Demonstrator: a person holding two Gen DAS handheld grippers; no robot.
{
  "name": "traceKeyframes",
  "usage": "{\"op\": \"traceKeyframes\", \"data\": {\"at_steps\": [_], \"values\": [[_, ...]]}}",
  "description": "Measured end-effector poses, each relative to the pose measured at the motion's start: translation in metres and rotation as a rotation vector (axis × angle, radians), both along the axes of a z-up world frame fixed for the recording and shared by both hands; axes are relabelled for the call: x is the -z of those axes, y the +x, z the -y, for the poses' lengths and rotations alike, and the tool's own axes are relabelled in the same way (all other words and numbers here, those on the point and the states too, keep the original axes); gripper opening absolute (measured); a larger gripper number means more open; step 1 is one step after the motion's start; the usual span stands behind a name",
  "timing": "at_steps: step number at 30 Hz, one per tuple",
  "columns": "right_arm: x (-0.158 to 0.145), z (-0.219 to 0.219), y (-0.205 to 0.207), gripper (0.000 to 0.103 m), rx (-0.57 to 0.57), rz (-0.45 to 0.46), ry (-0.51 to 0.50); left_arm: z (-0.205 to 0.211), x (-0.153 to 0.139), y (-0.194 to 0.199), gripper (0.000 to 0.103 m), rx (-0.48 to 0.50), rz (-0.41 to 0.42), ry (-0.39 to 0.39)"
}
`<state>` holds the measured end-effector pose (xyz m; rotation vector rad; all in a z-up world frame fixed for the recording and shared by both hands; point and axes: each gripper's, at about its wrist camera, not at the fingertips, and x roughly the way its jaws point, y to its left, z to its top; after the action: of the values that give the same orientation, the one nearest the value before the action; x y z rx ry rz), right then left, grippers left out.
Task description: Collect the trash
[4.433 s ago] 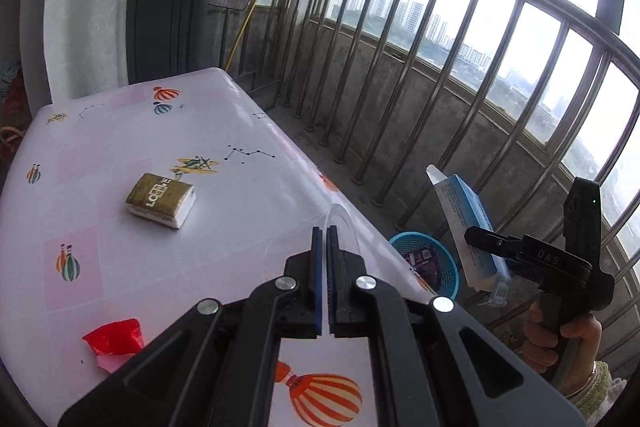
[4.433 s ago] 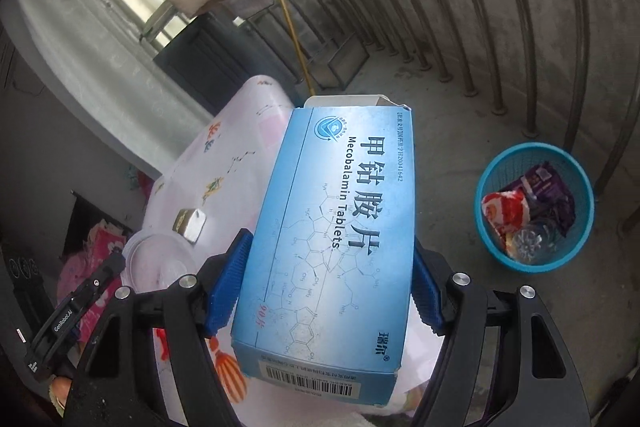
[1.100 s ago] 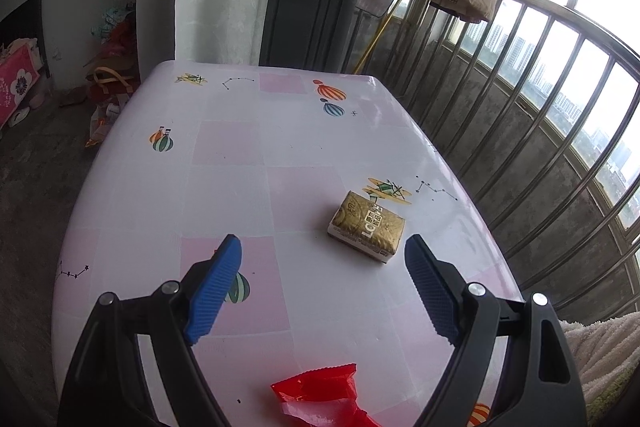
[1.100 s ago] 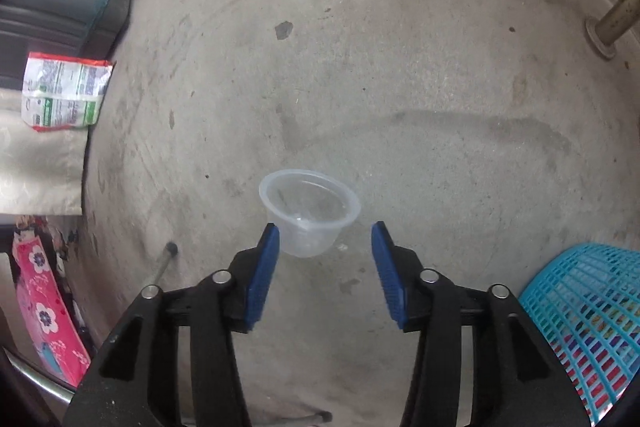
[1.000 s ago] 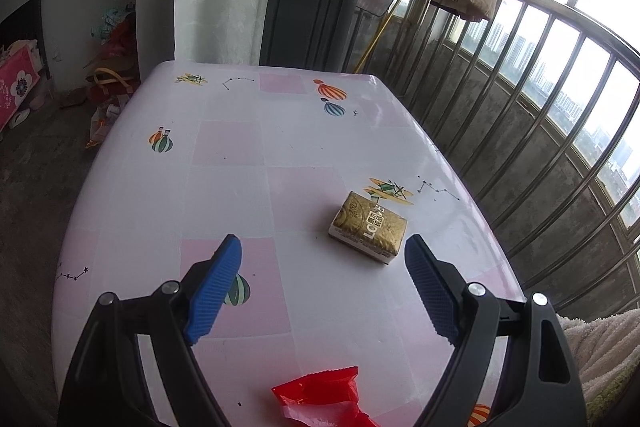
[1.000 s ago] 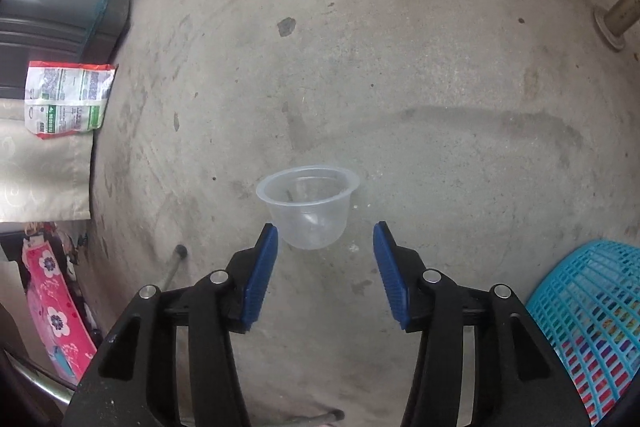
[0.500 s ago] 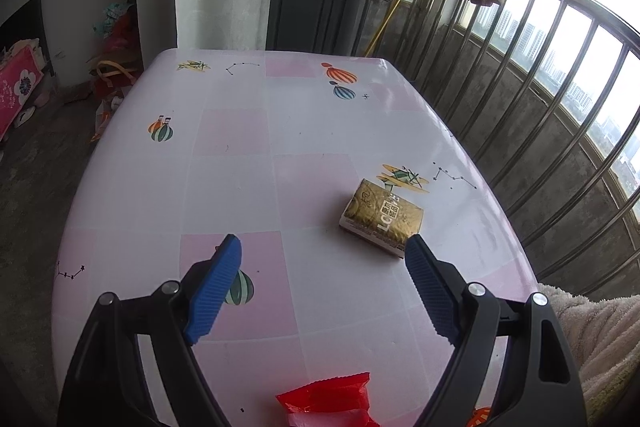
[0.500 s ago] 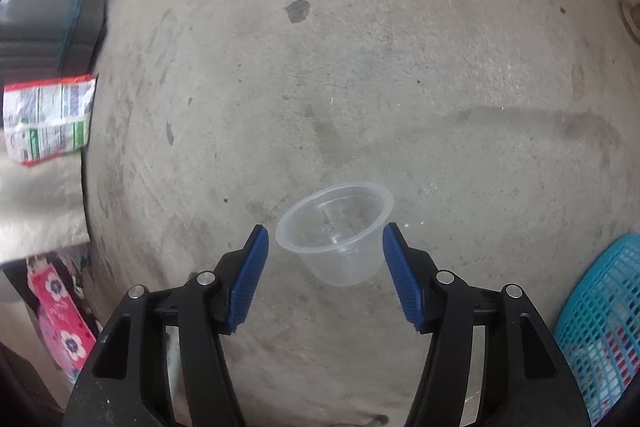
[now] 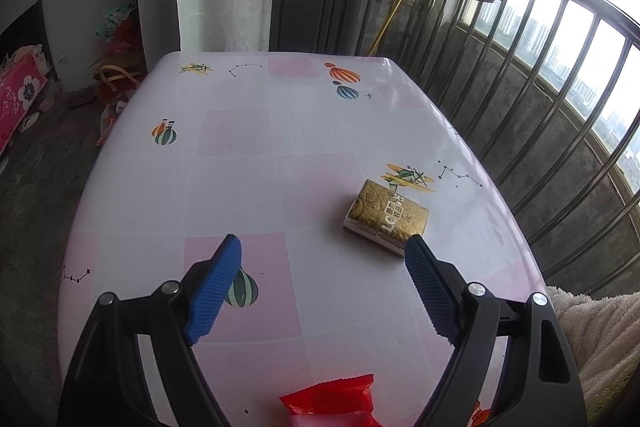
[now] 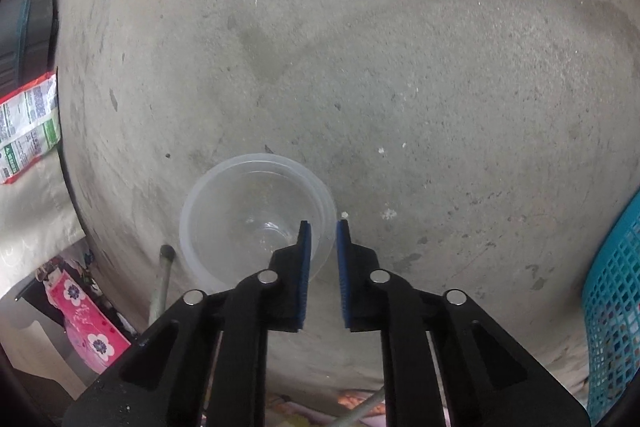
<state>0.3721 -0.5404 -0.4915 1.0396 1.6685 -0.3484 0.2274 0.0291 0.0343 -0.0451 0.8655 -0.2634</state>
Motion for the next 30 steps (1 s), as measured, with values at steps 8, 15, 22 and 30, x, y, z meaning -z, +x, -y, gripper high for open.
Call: {"op": "traceKeyframes", "data": {"at_steps": [8,15,22,30], "values": [[-0.015,-0.01,-0.013,0.004,-0.013,0.071,-0.025,-0.005,-0.005,-0.005,0.081,-0.015,0.015,-0.005],[-0.114,0.003,-0.037,0.0,-0.056,0.291,-0.101,-0.005,-0.011,-0.01,0.081,-0.01,0.046,-0.029],[-0.259,0.054,-0.135,0.0,-0.004,0.513,-0.206,0.005,-0.014,-0.018,0.081,0.037,0.087,-0.068],[-0.326,0.085,-0.251,0.0,0.089,0.517,-0.42,0.011,-0.022,-0.037,0.081,0.055,0.111,-0.128]]}}
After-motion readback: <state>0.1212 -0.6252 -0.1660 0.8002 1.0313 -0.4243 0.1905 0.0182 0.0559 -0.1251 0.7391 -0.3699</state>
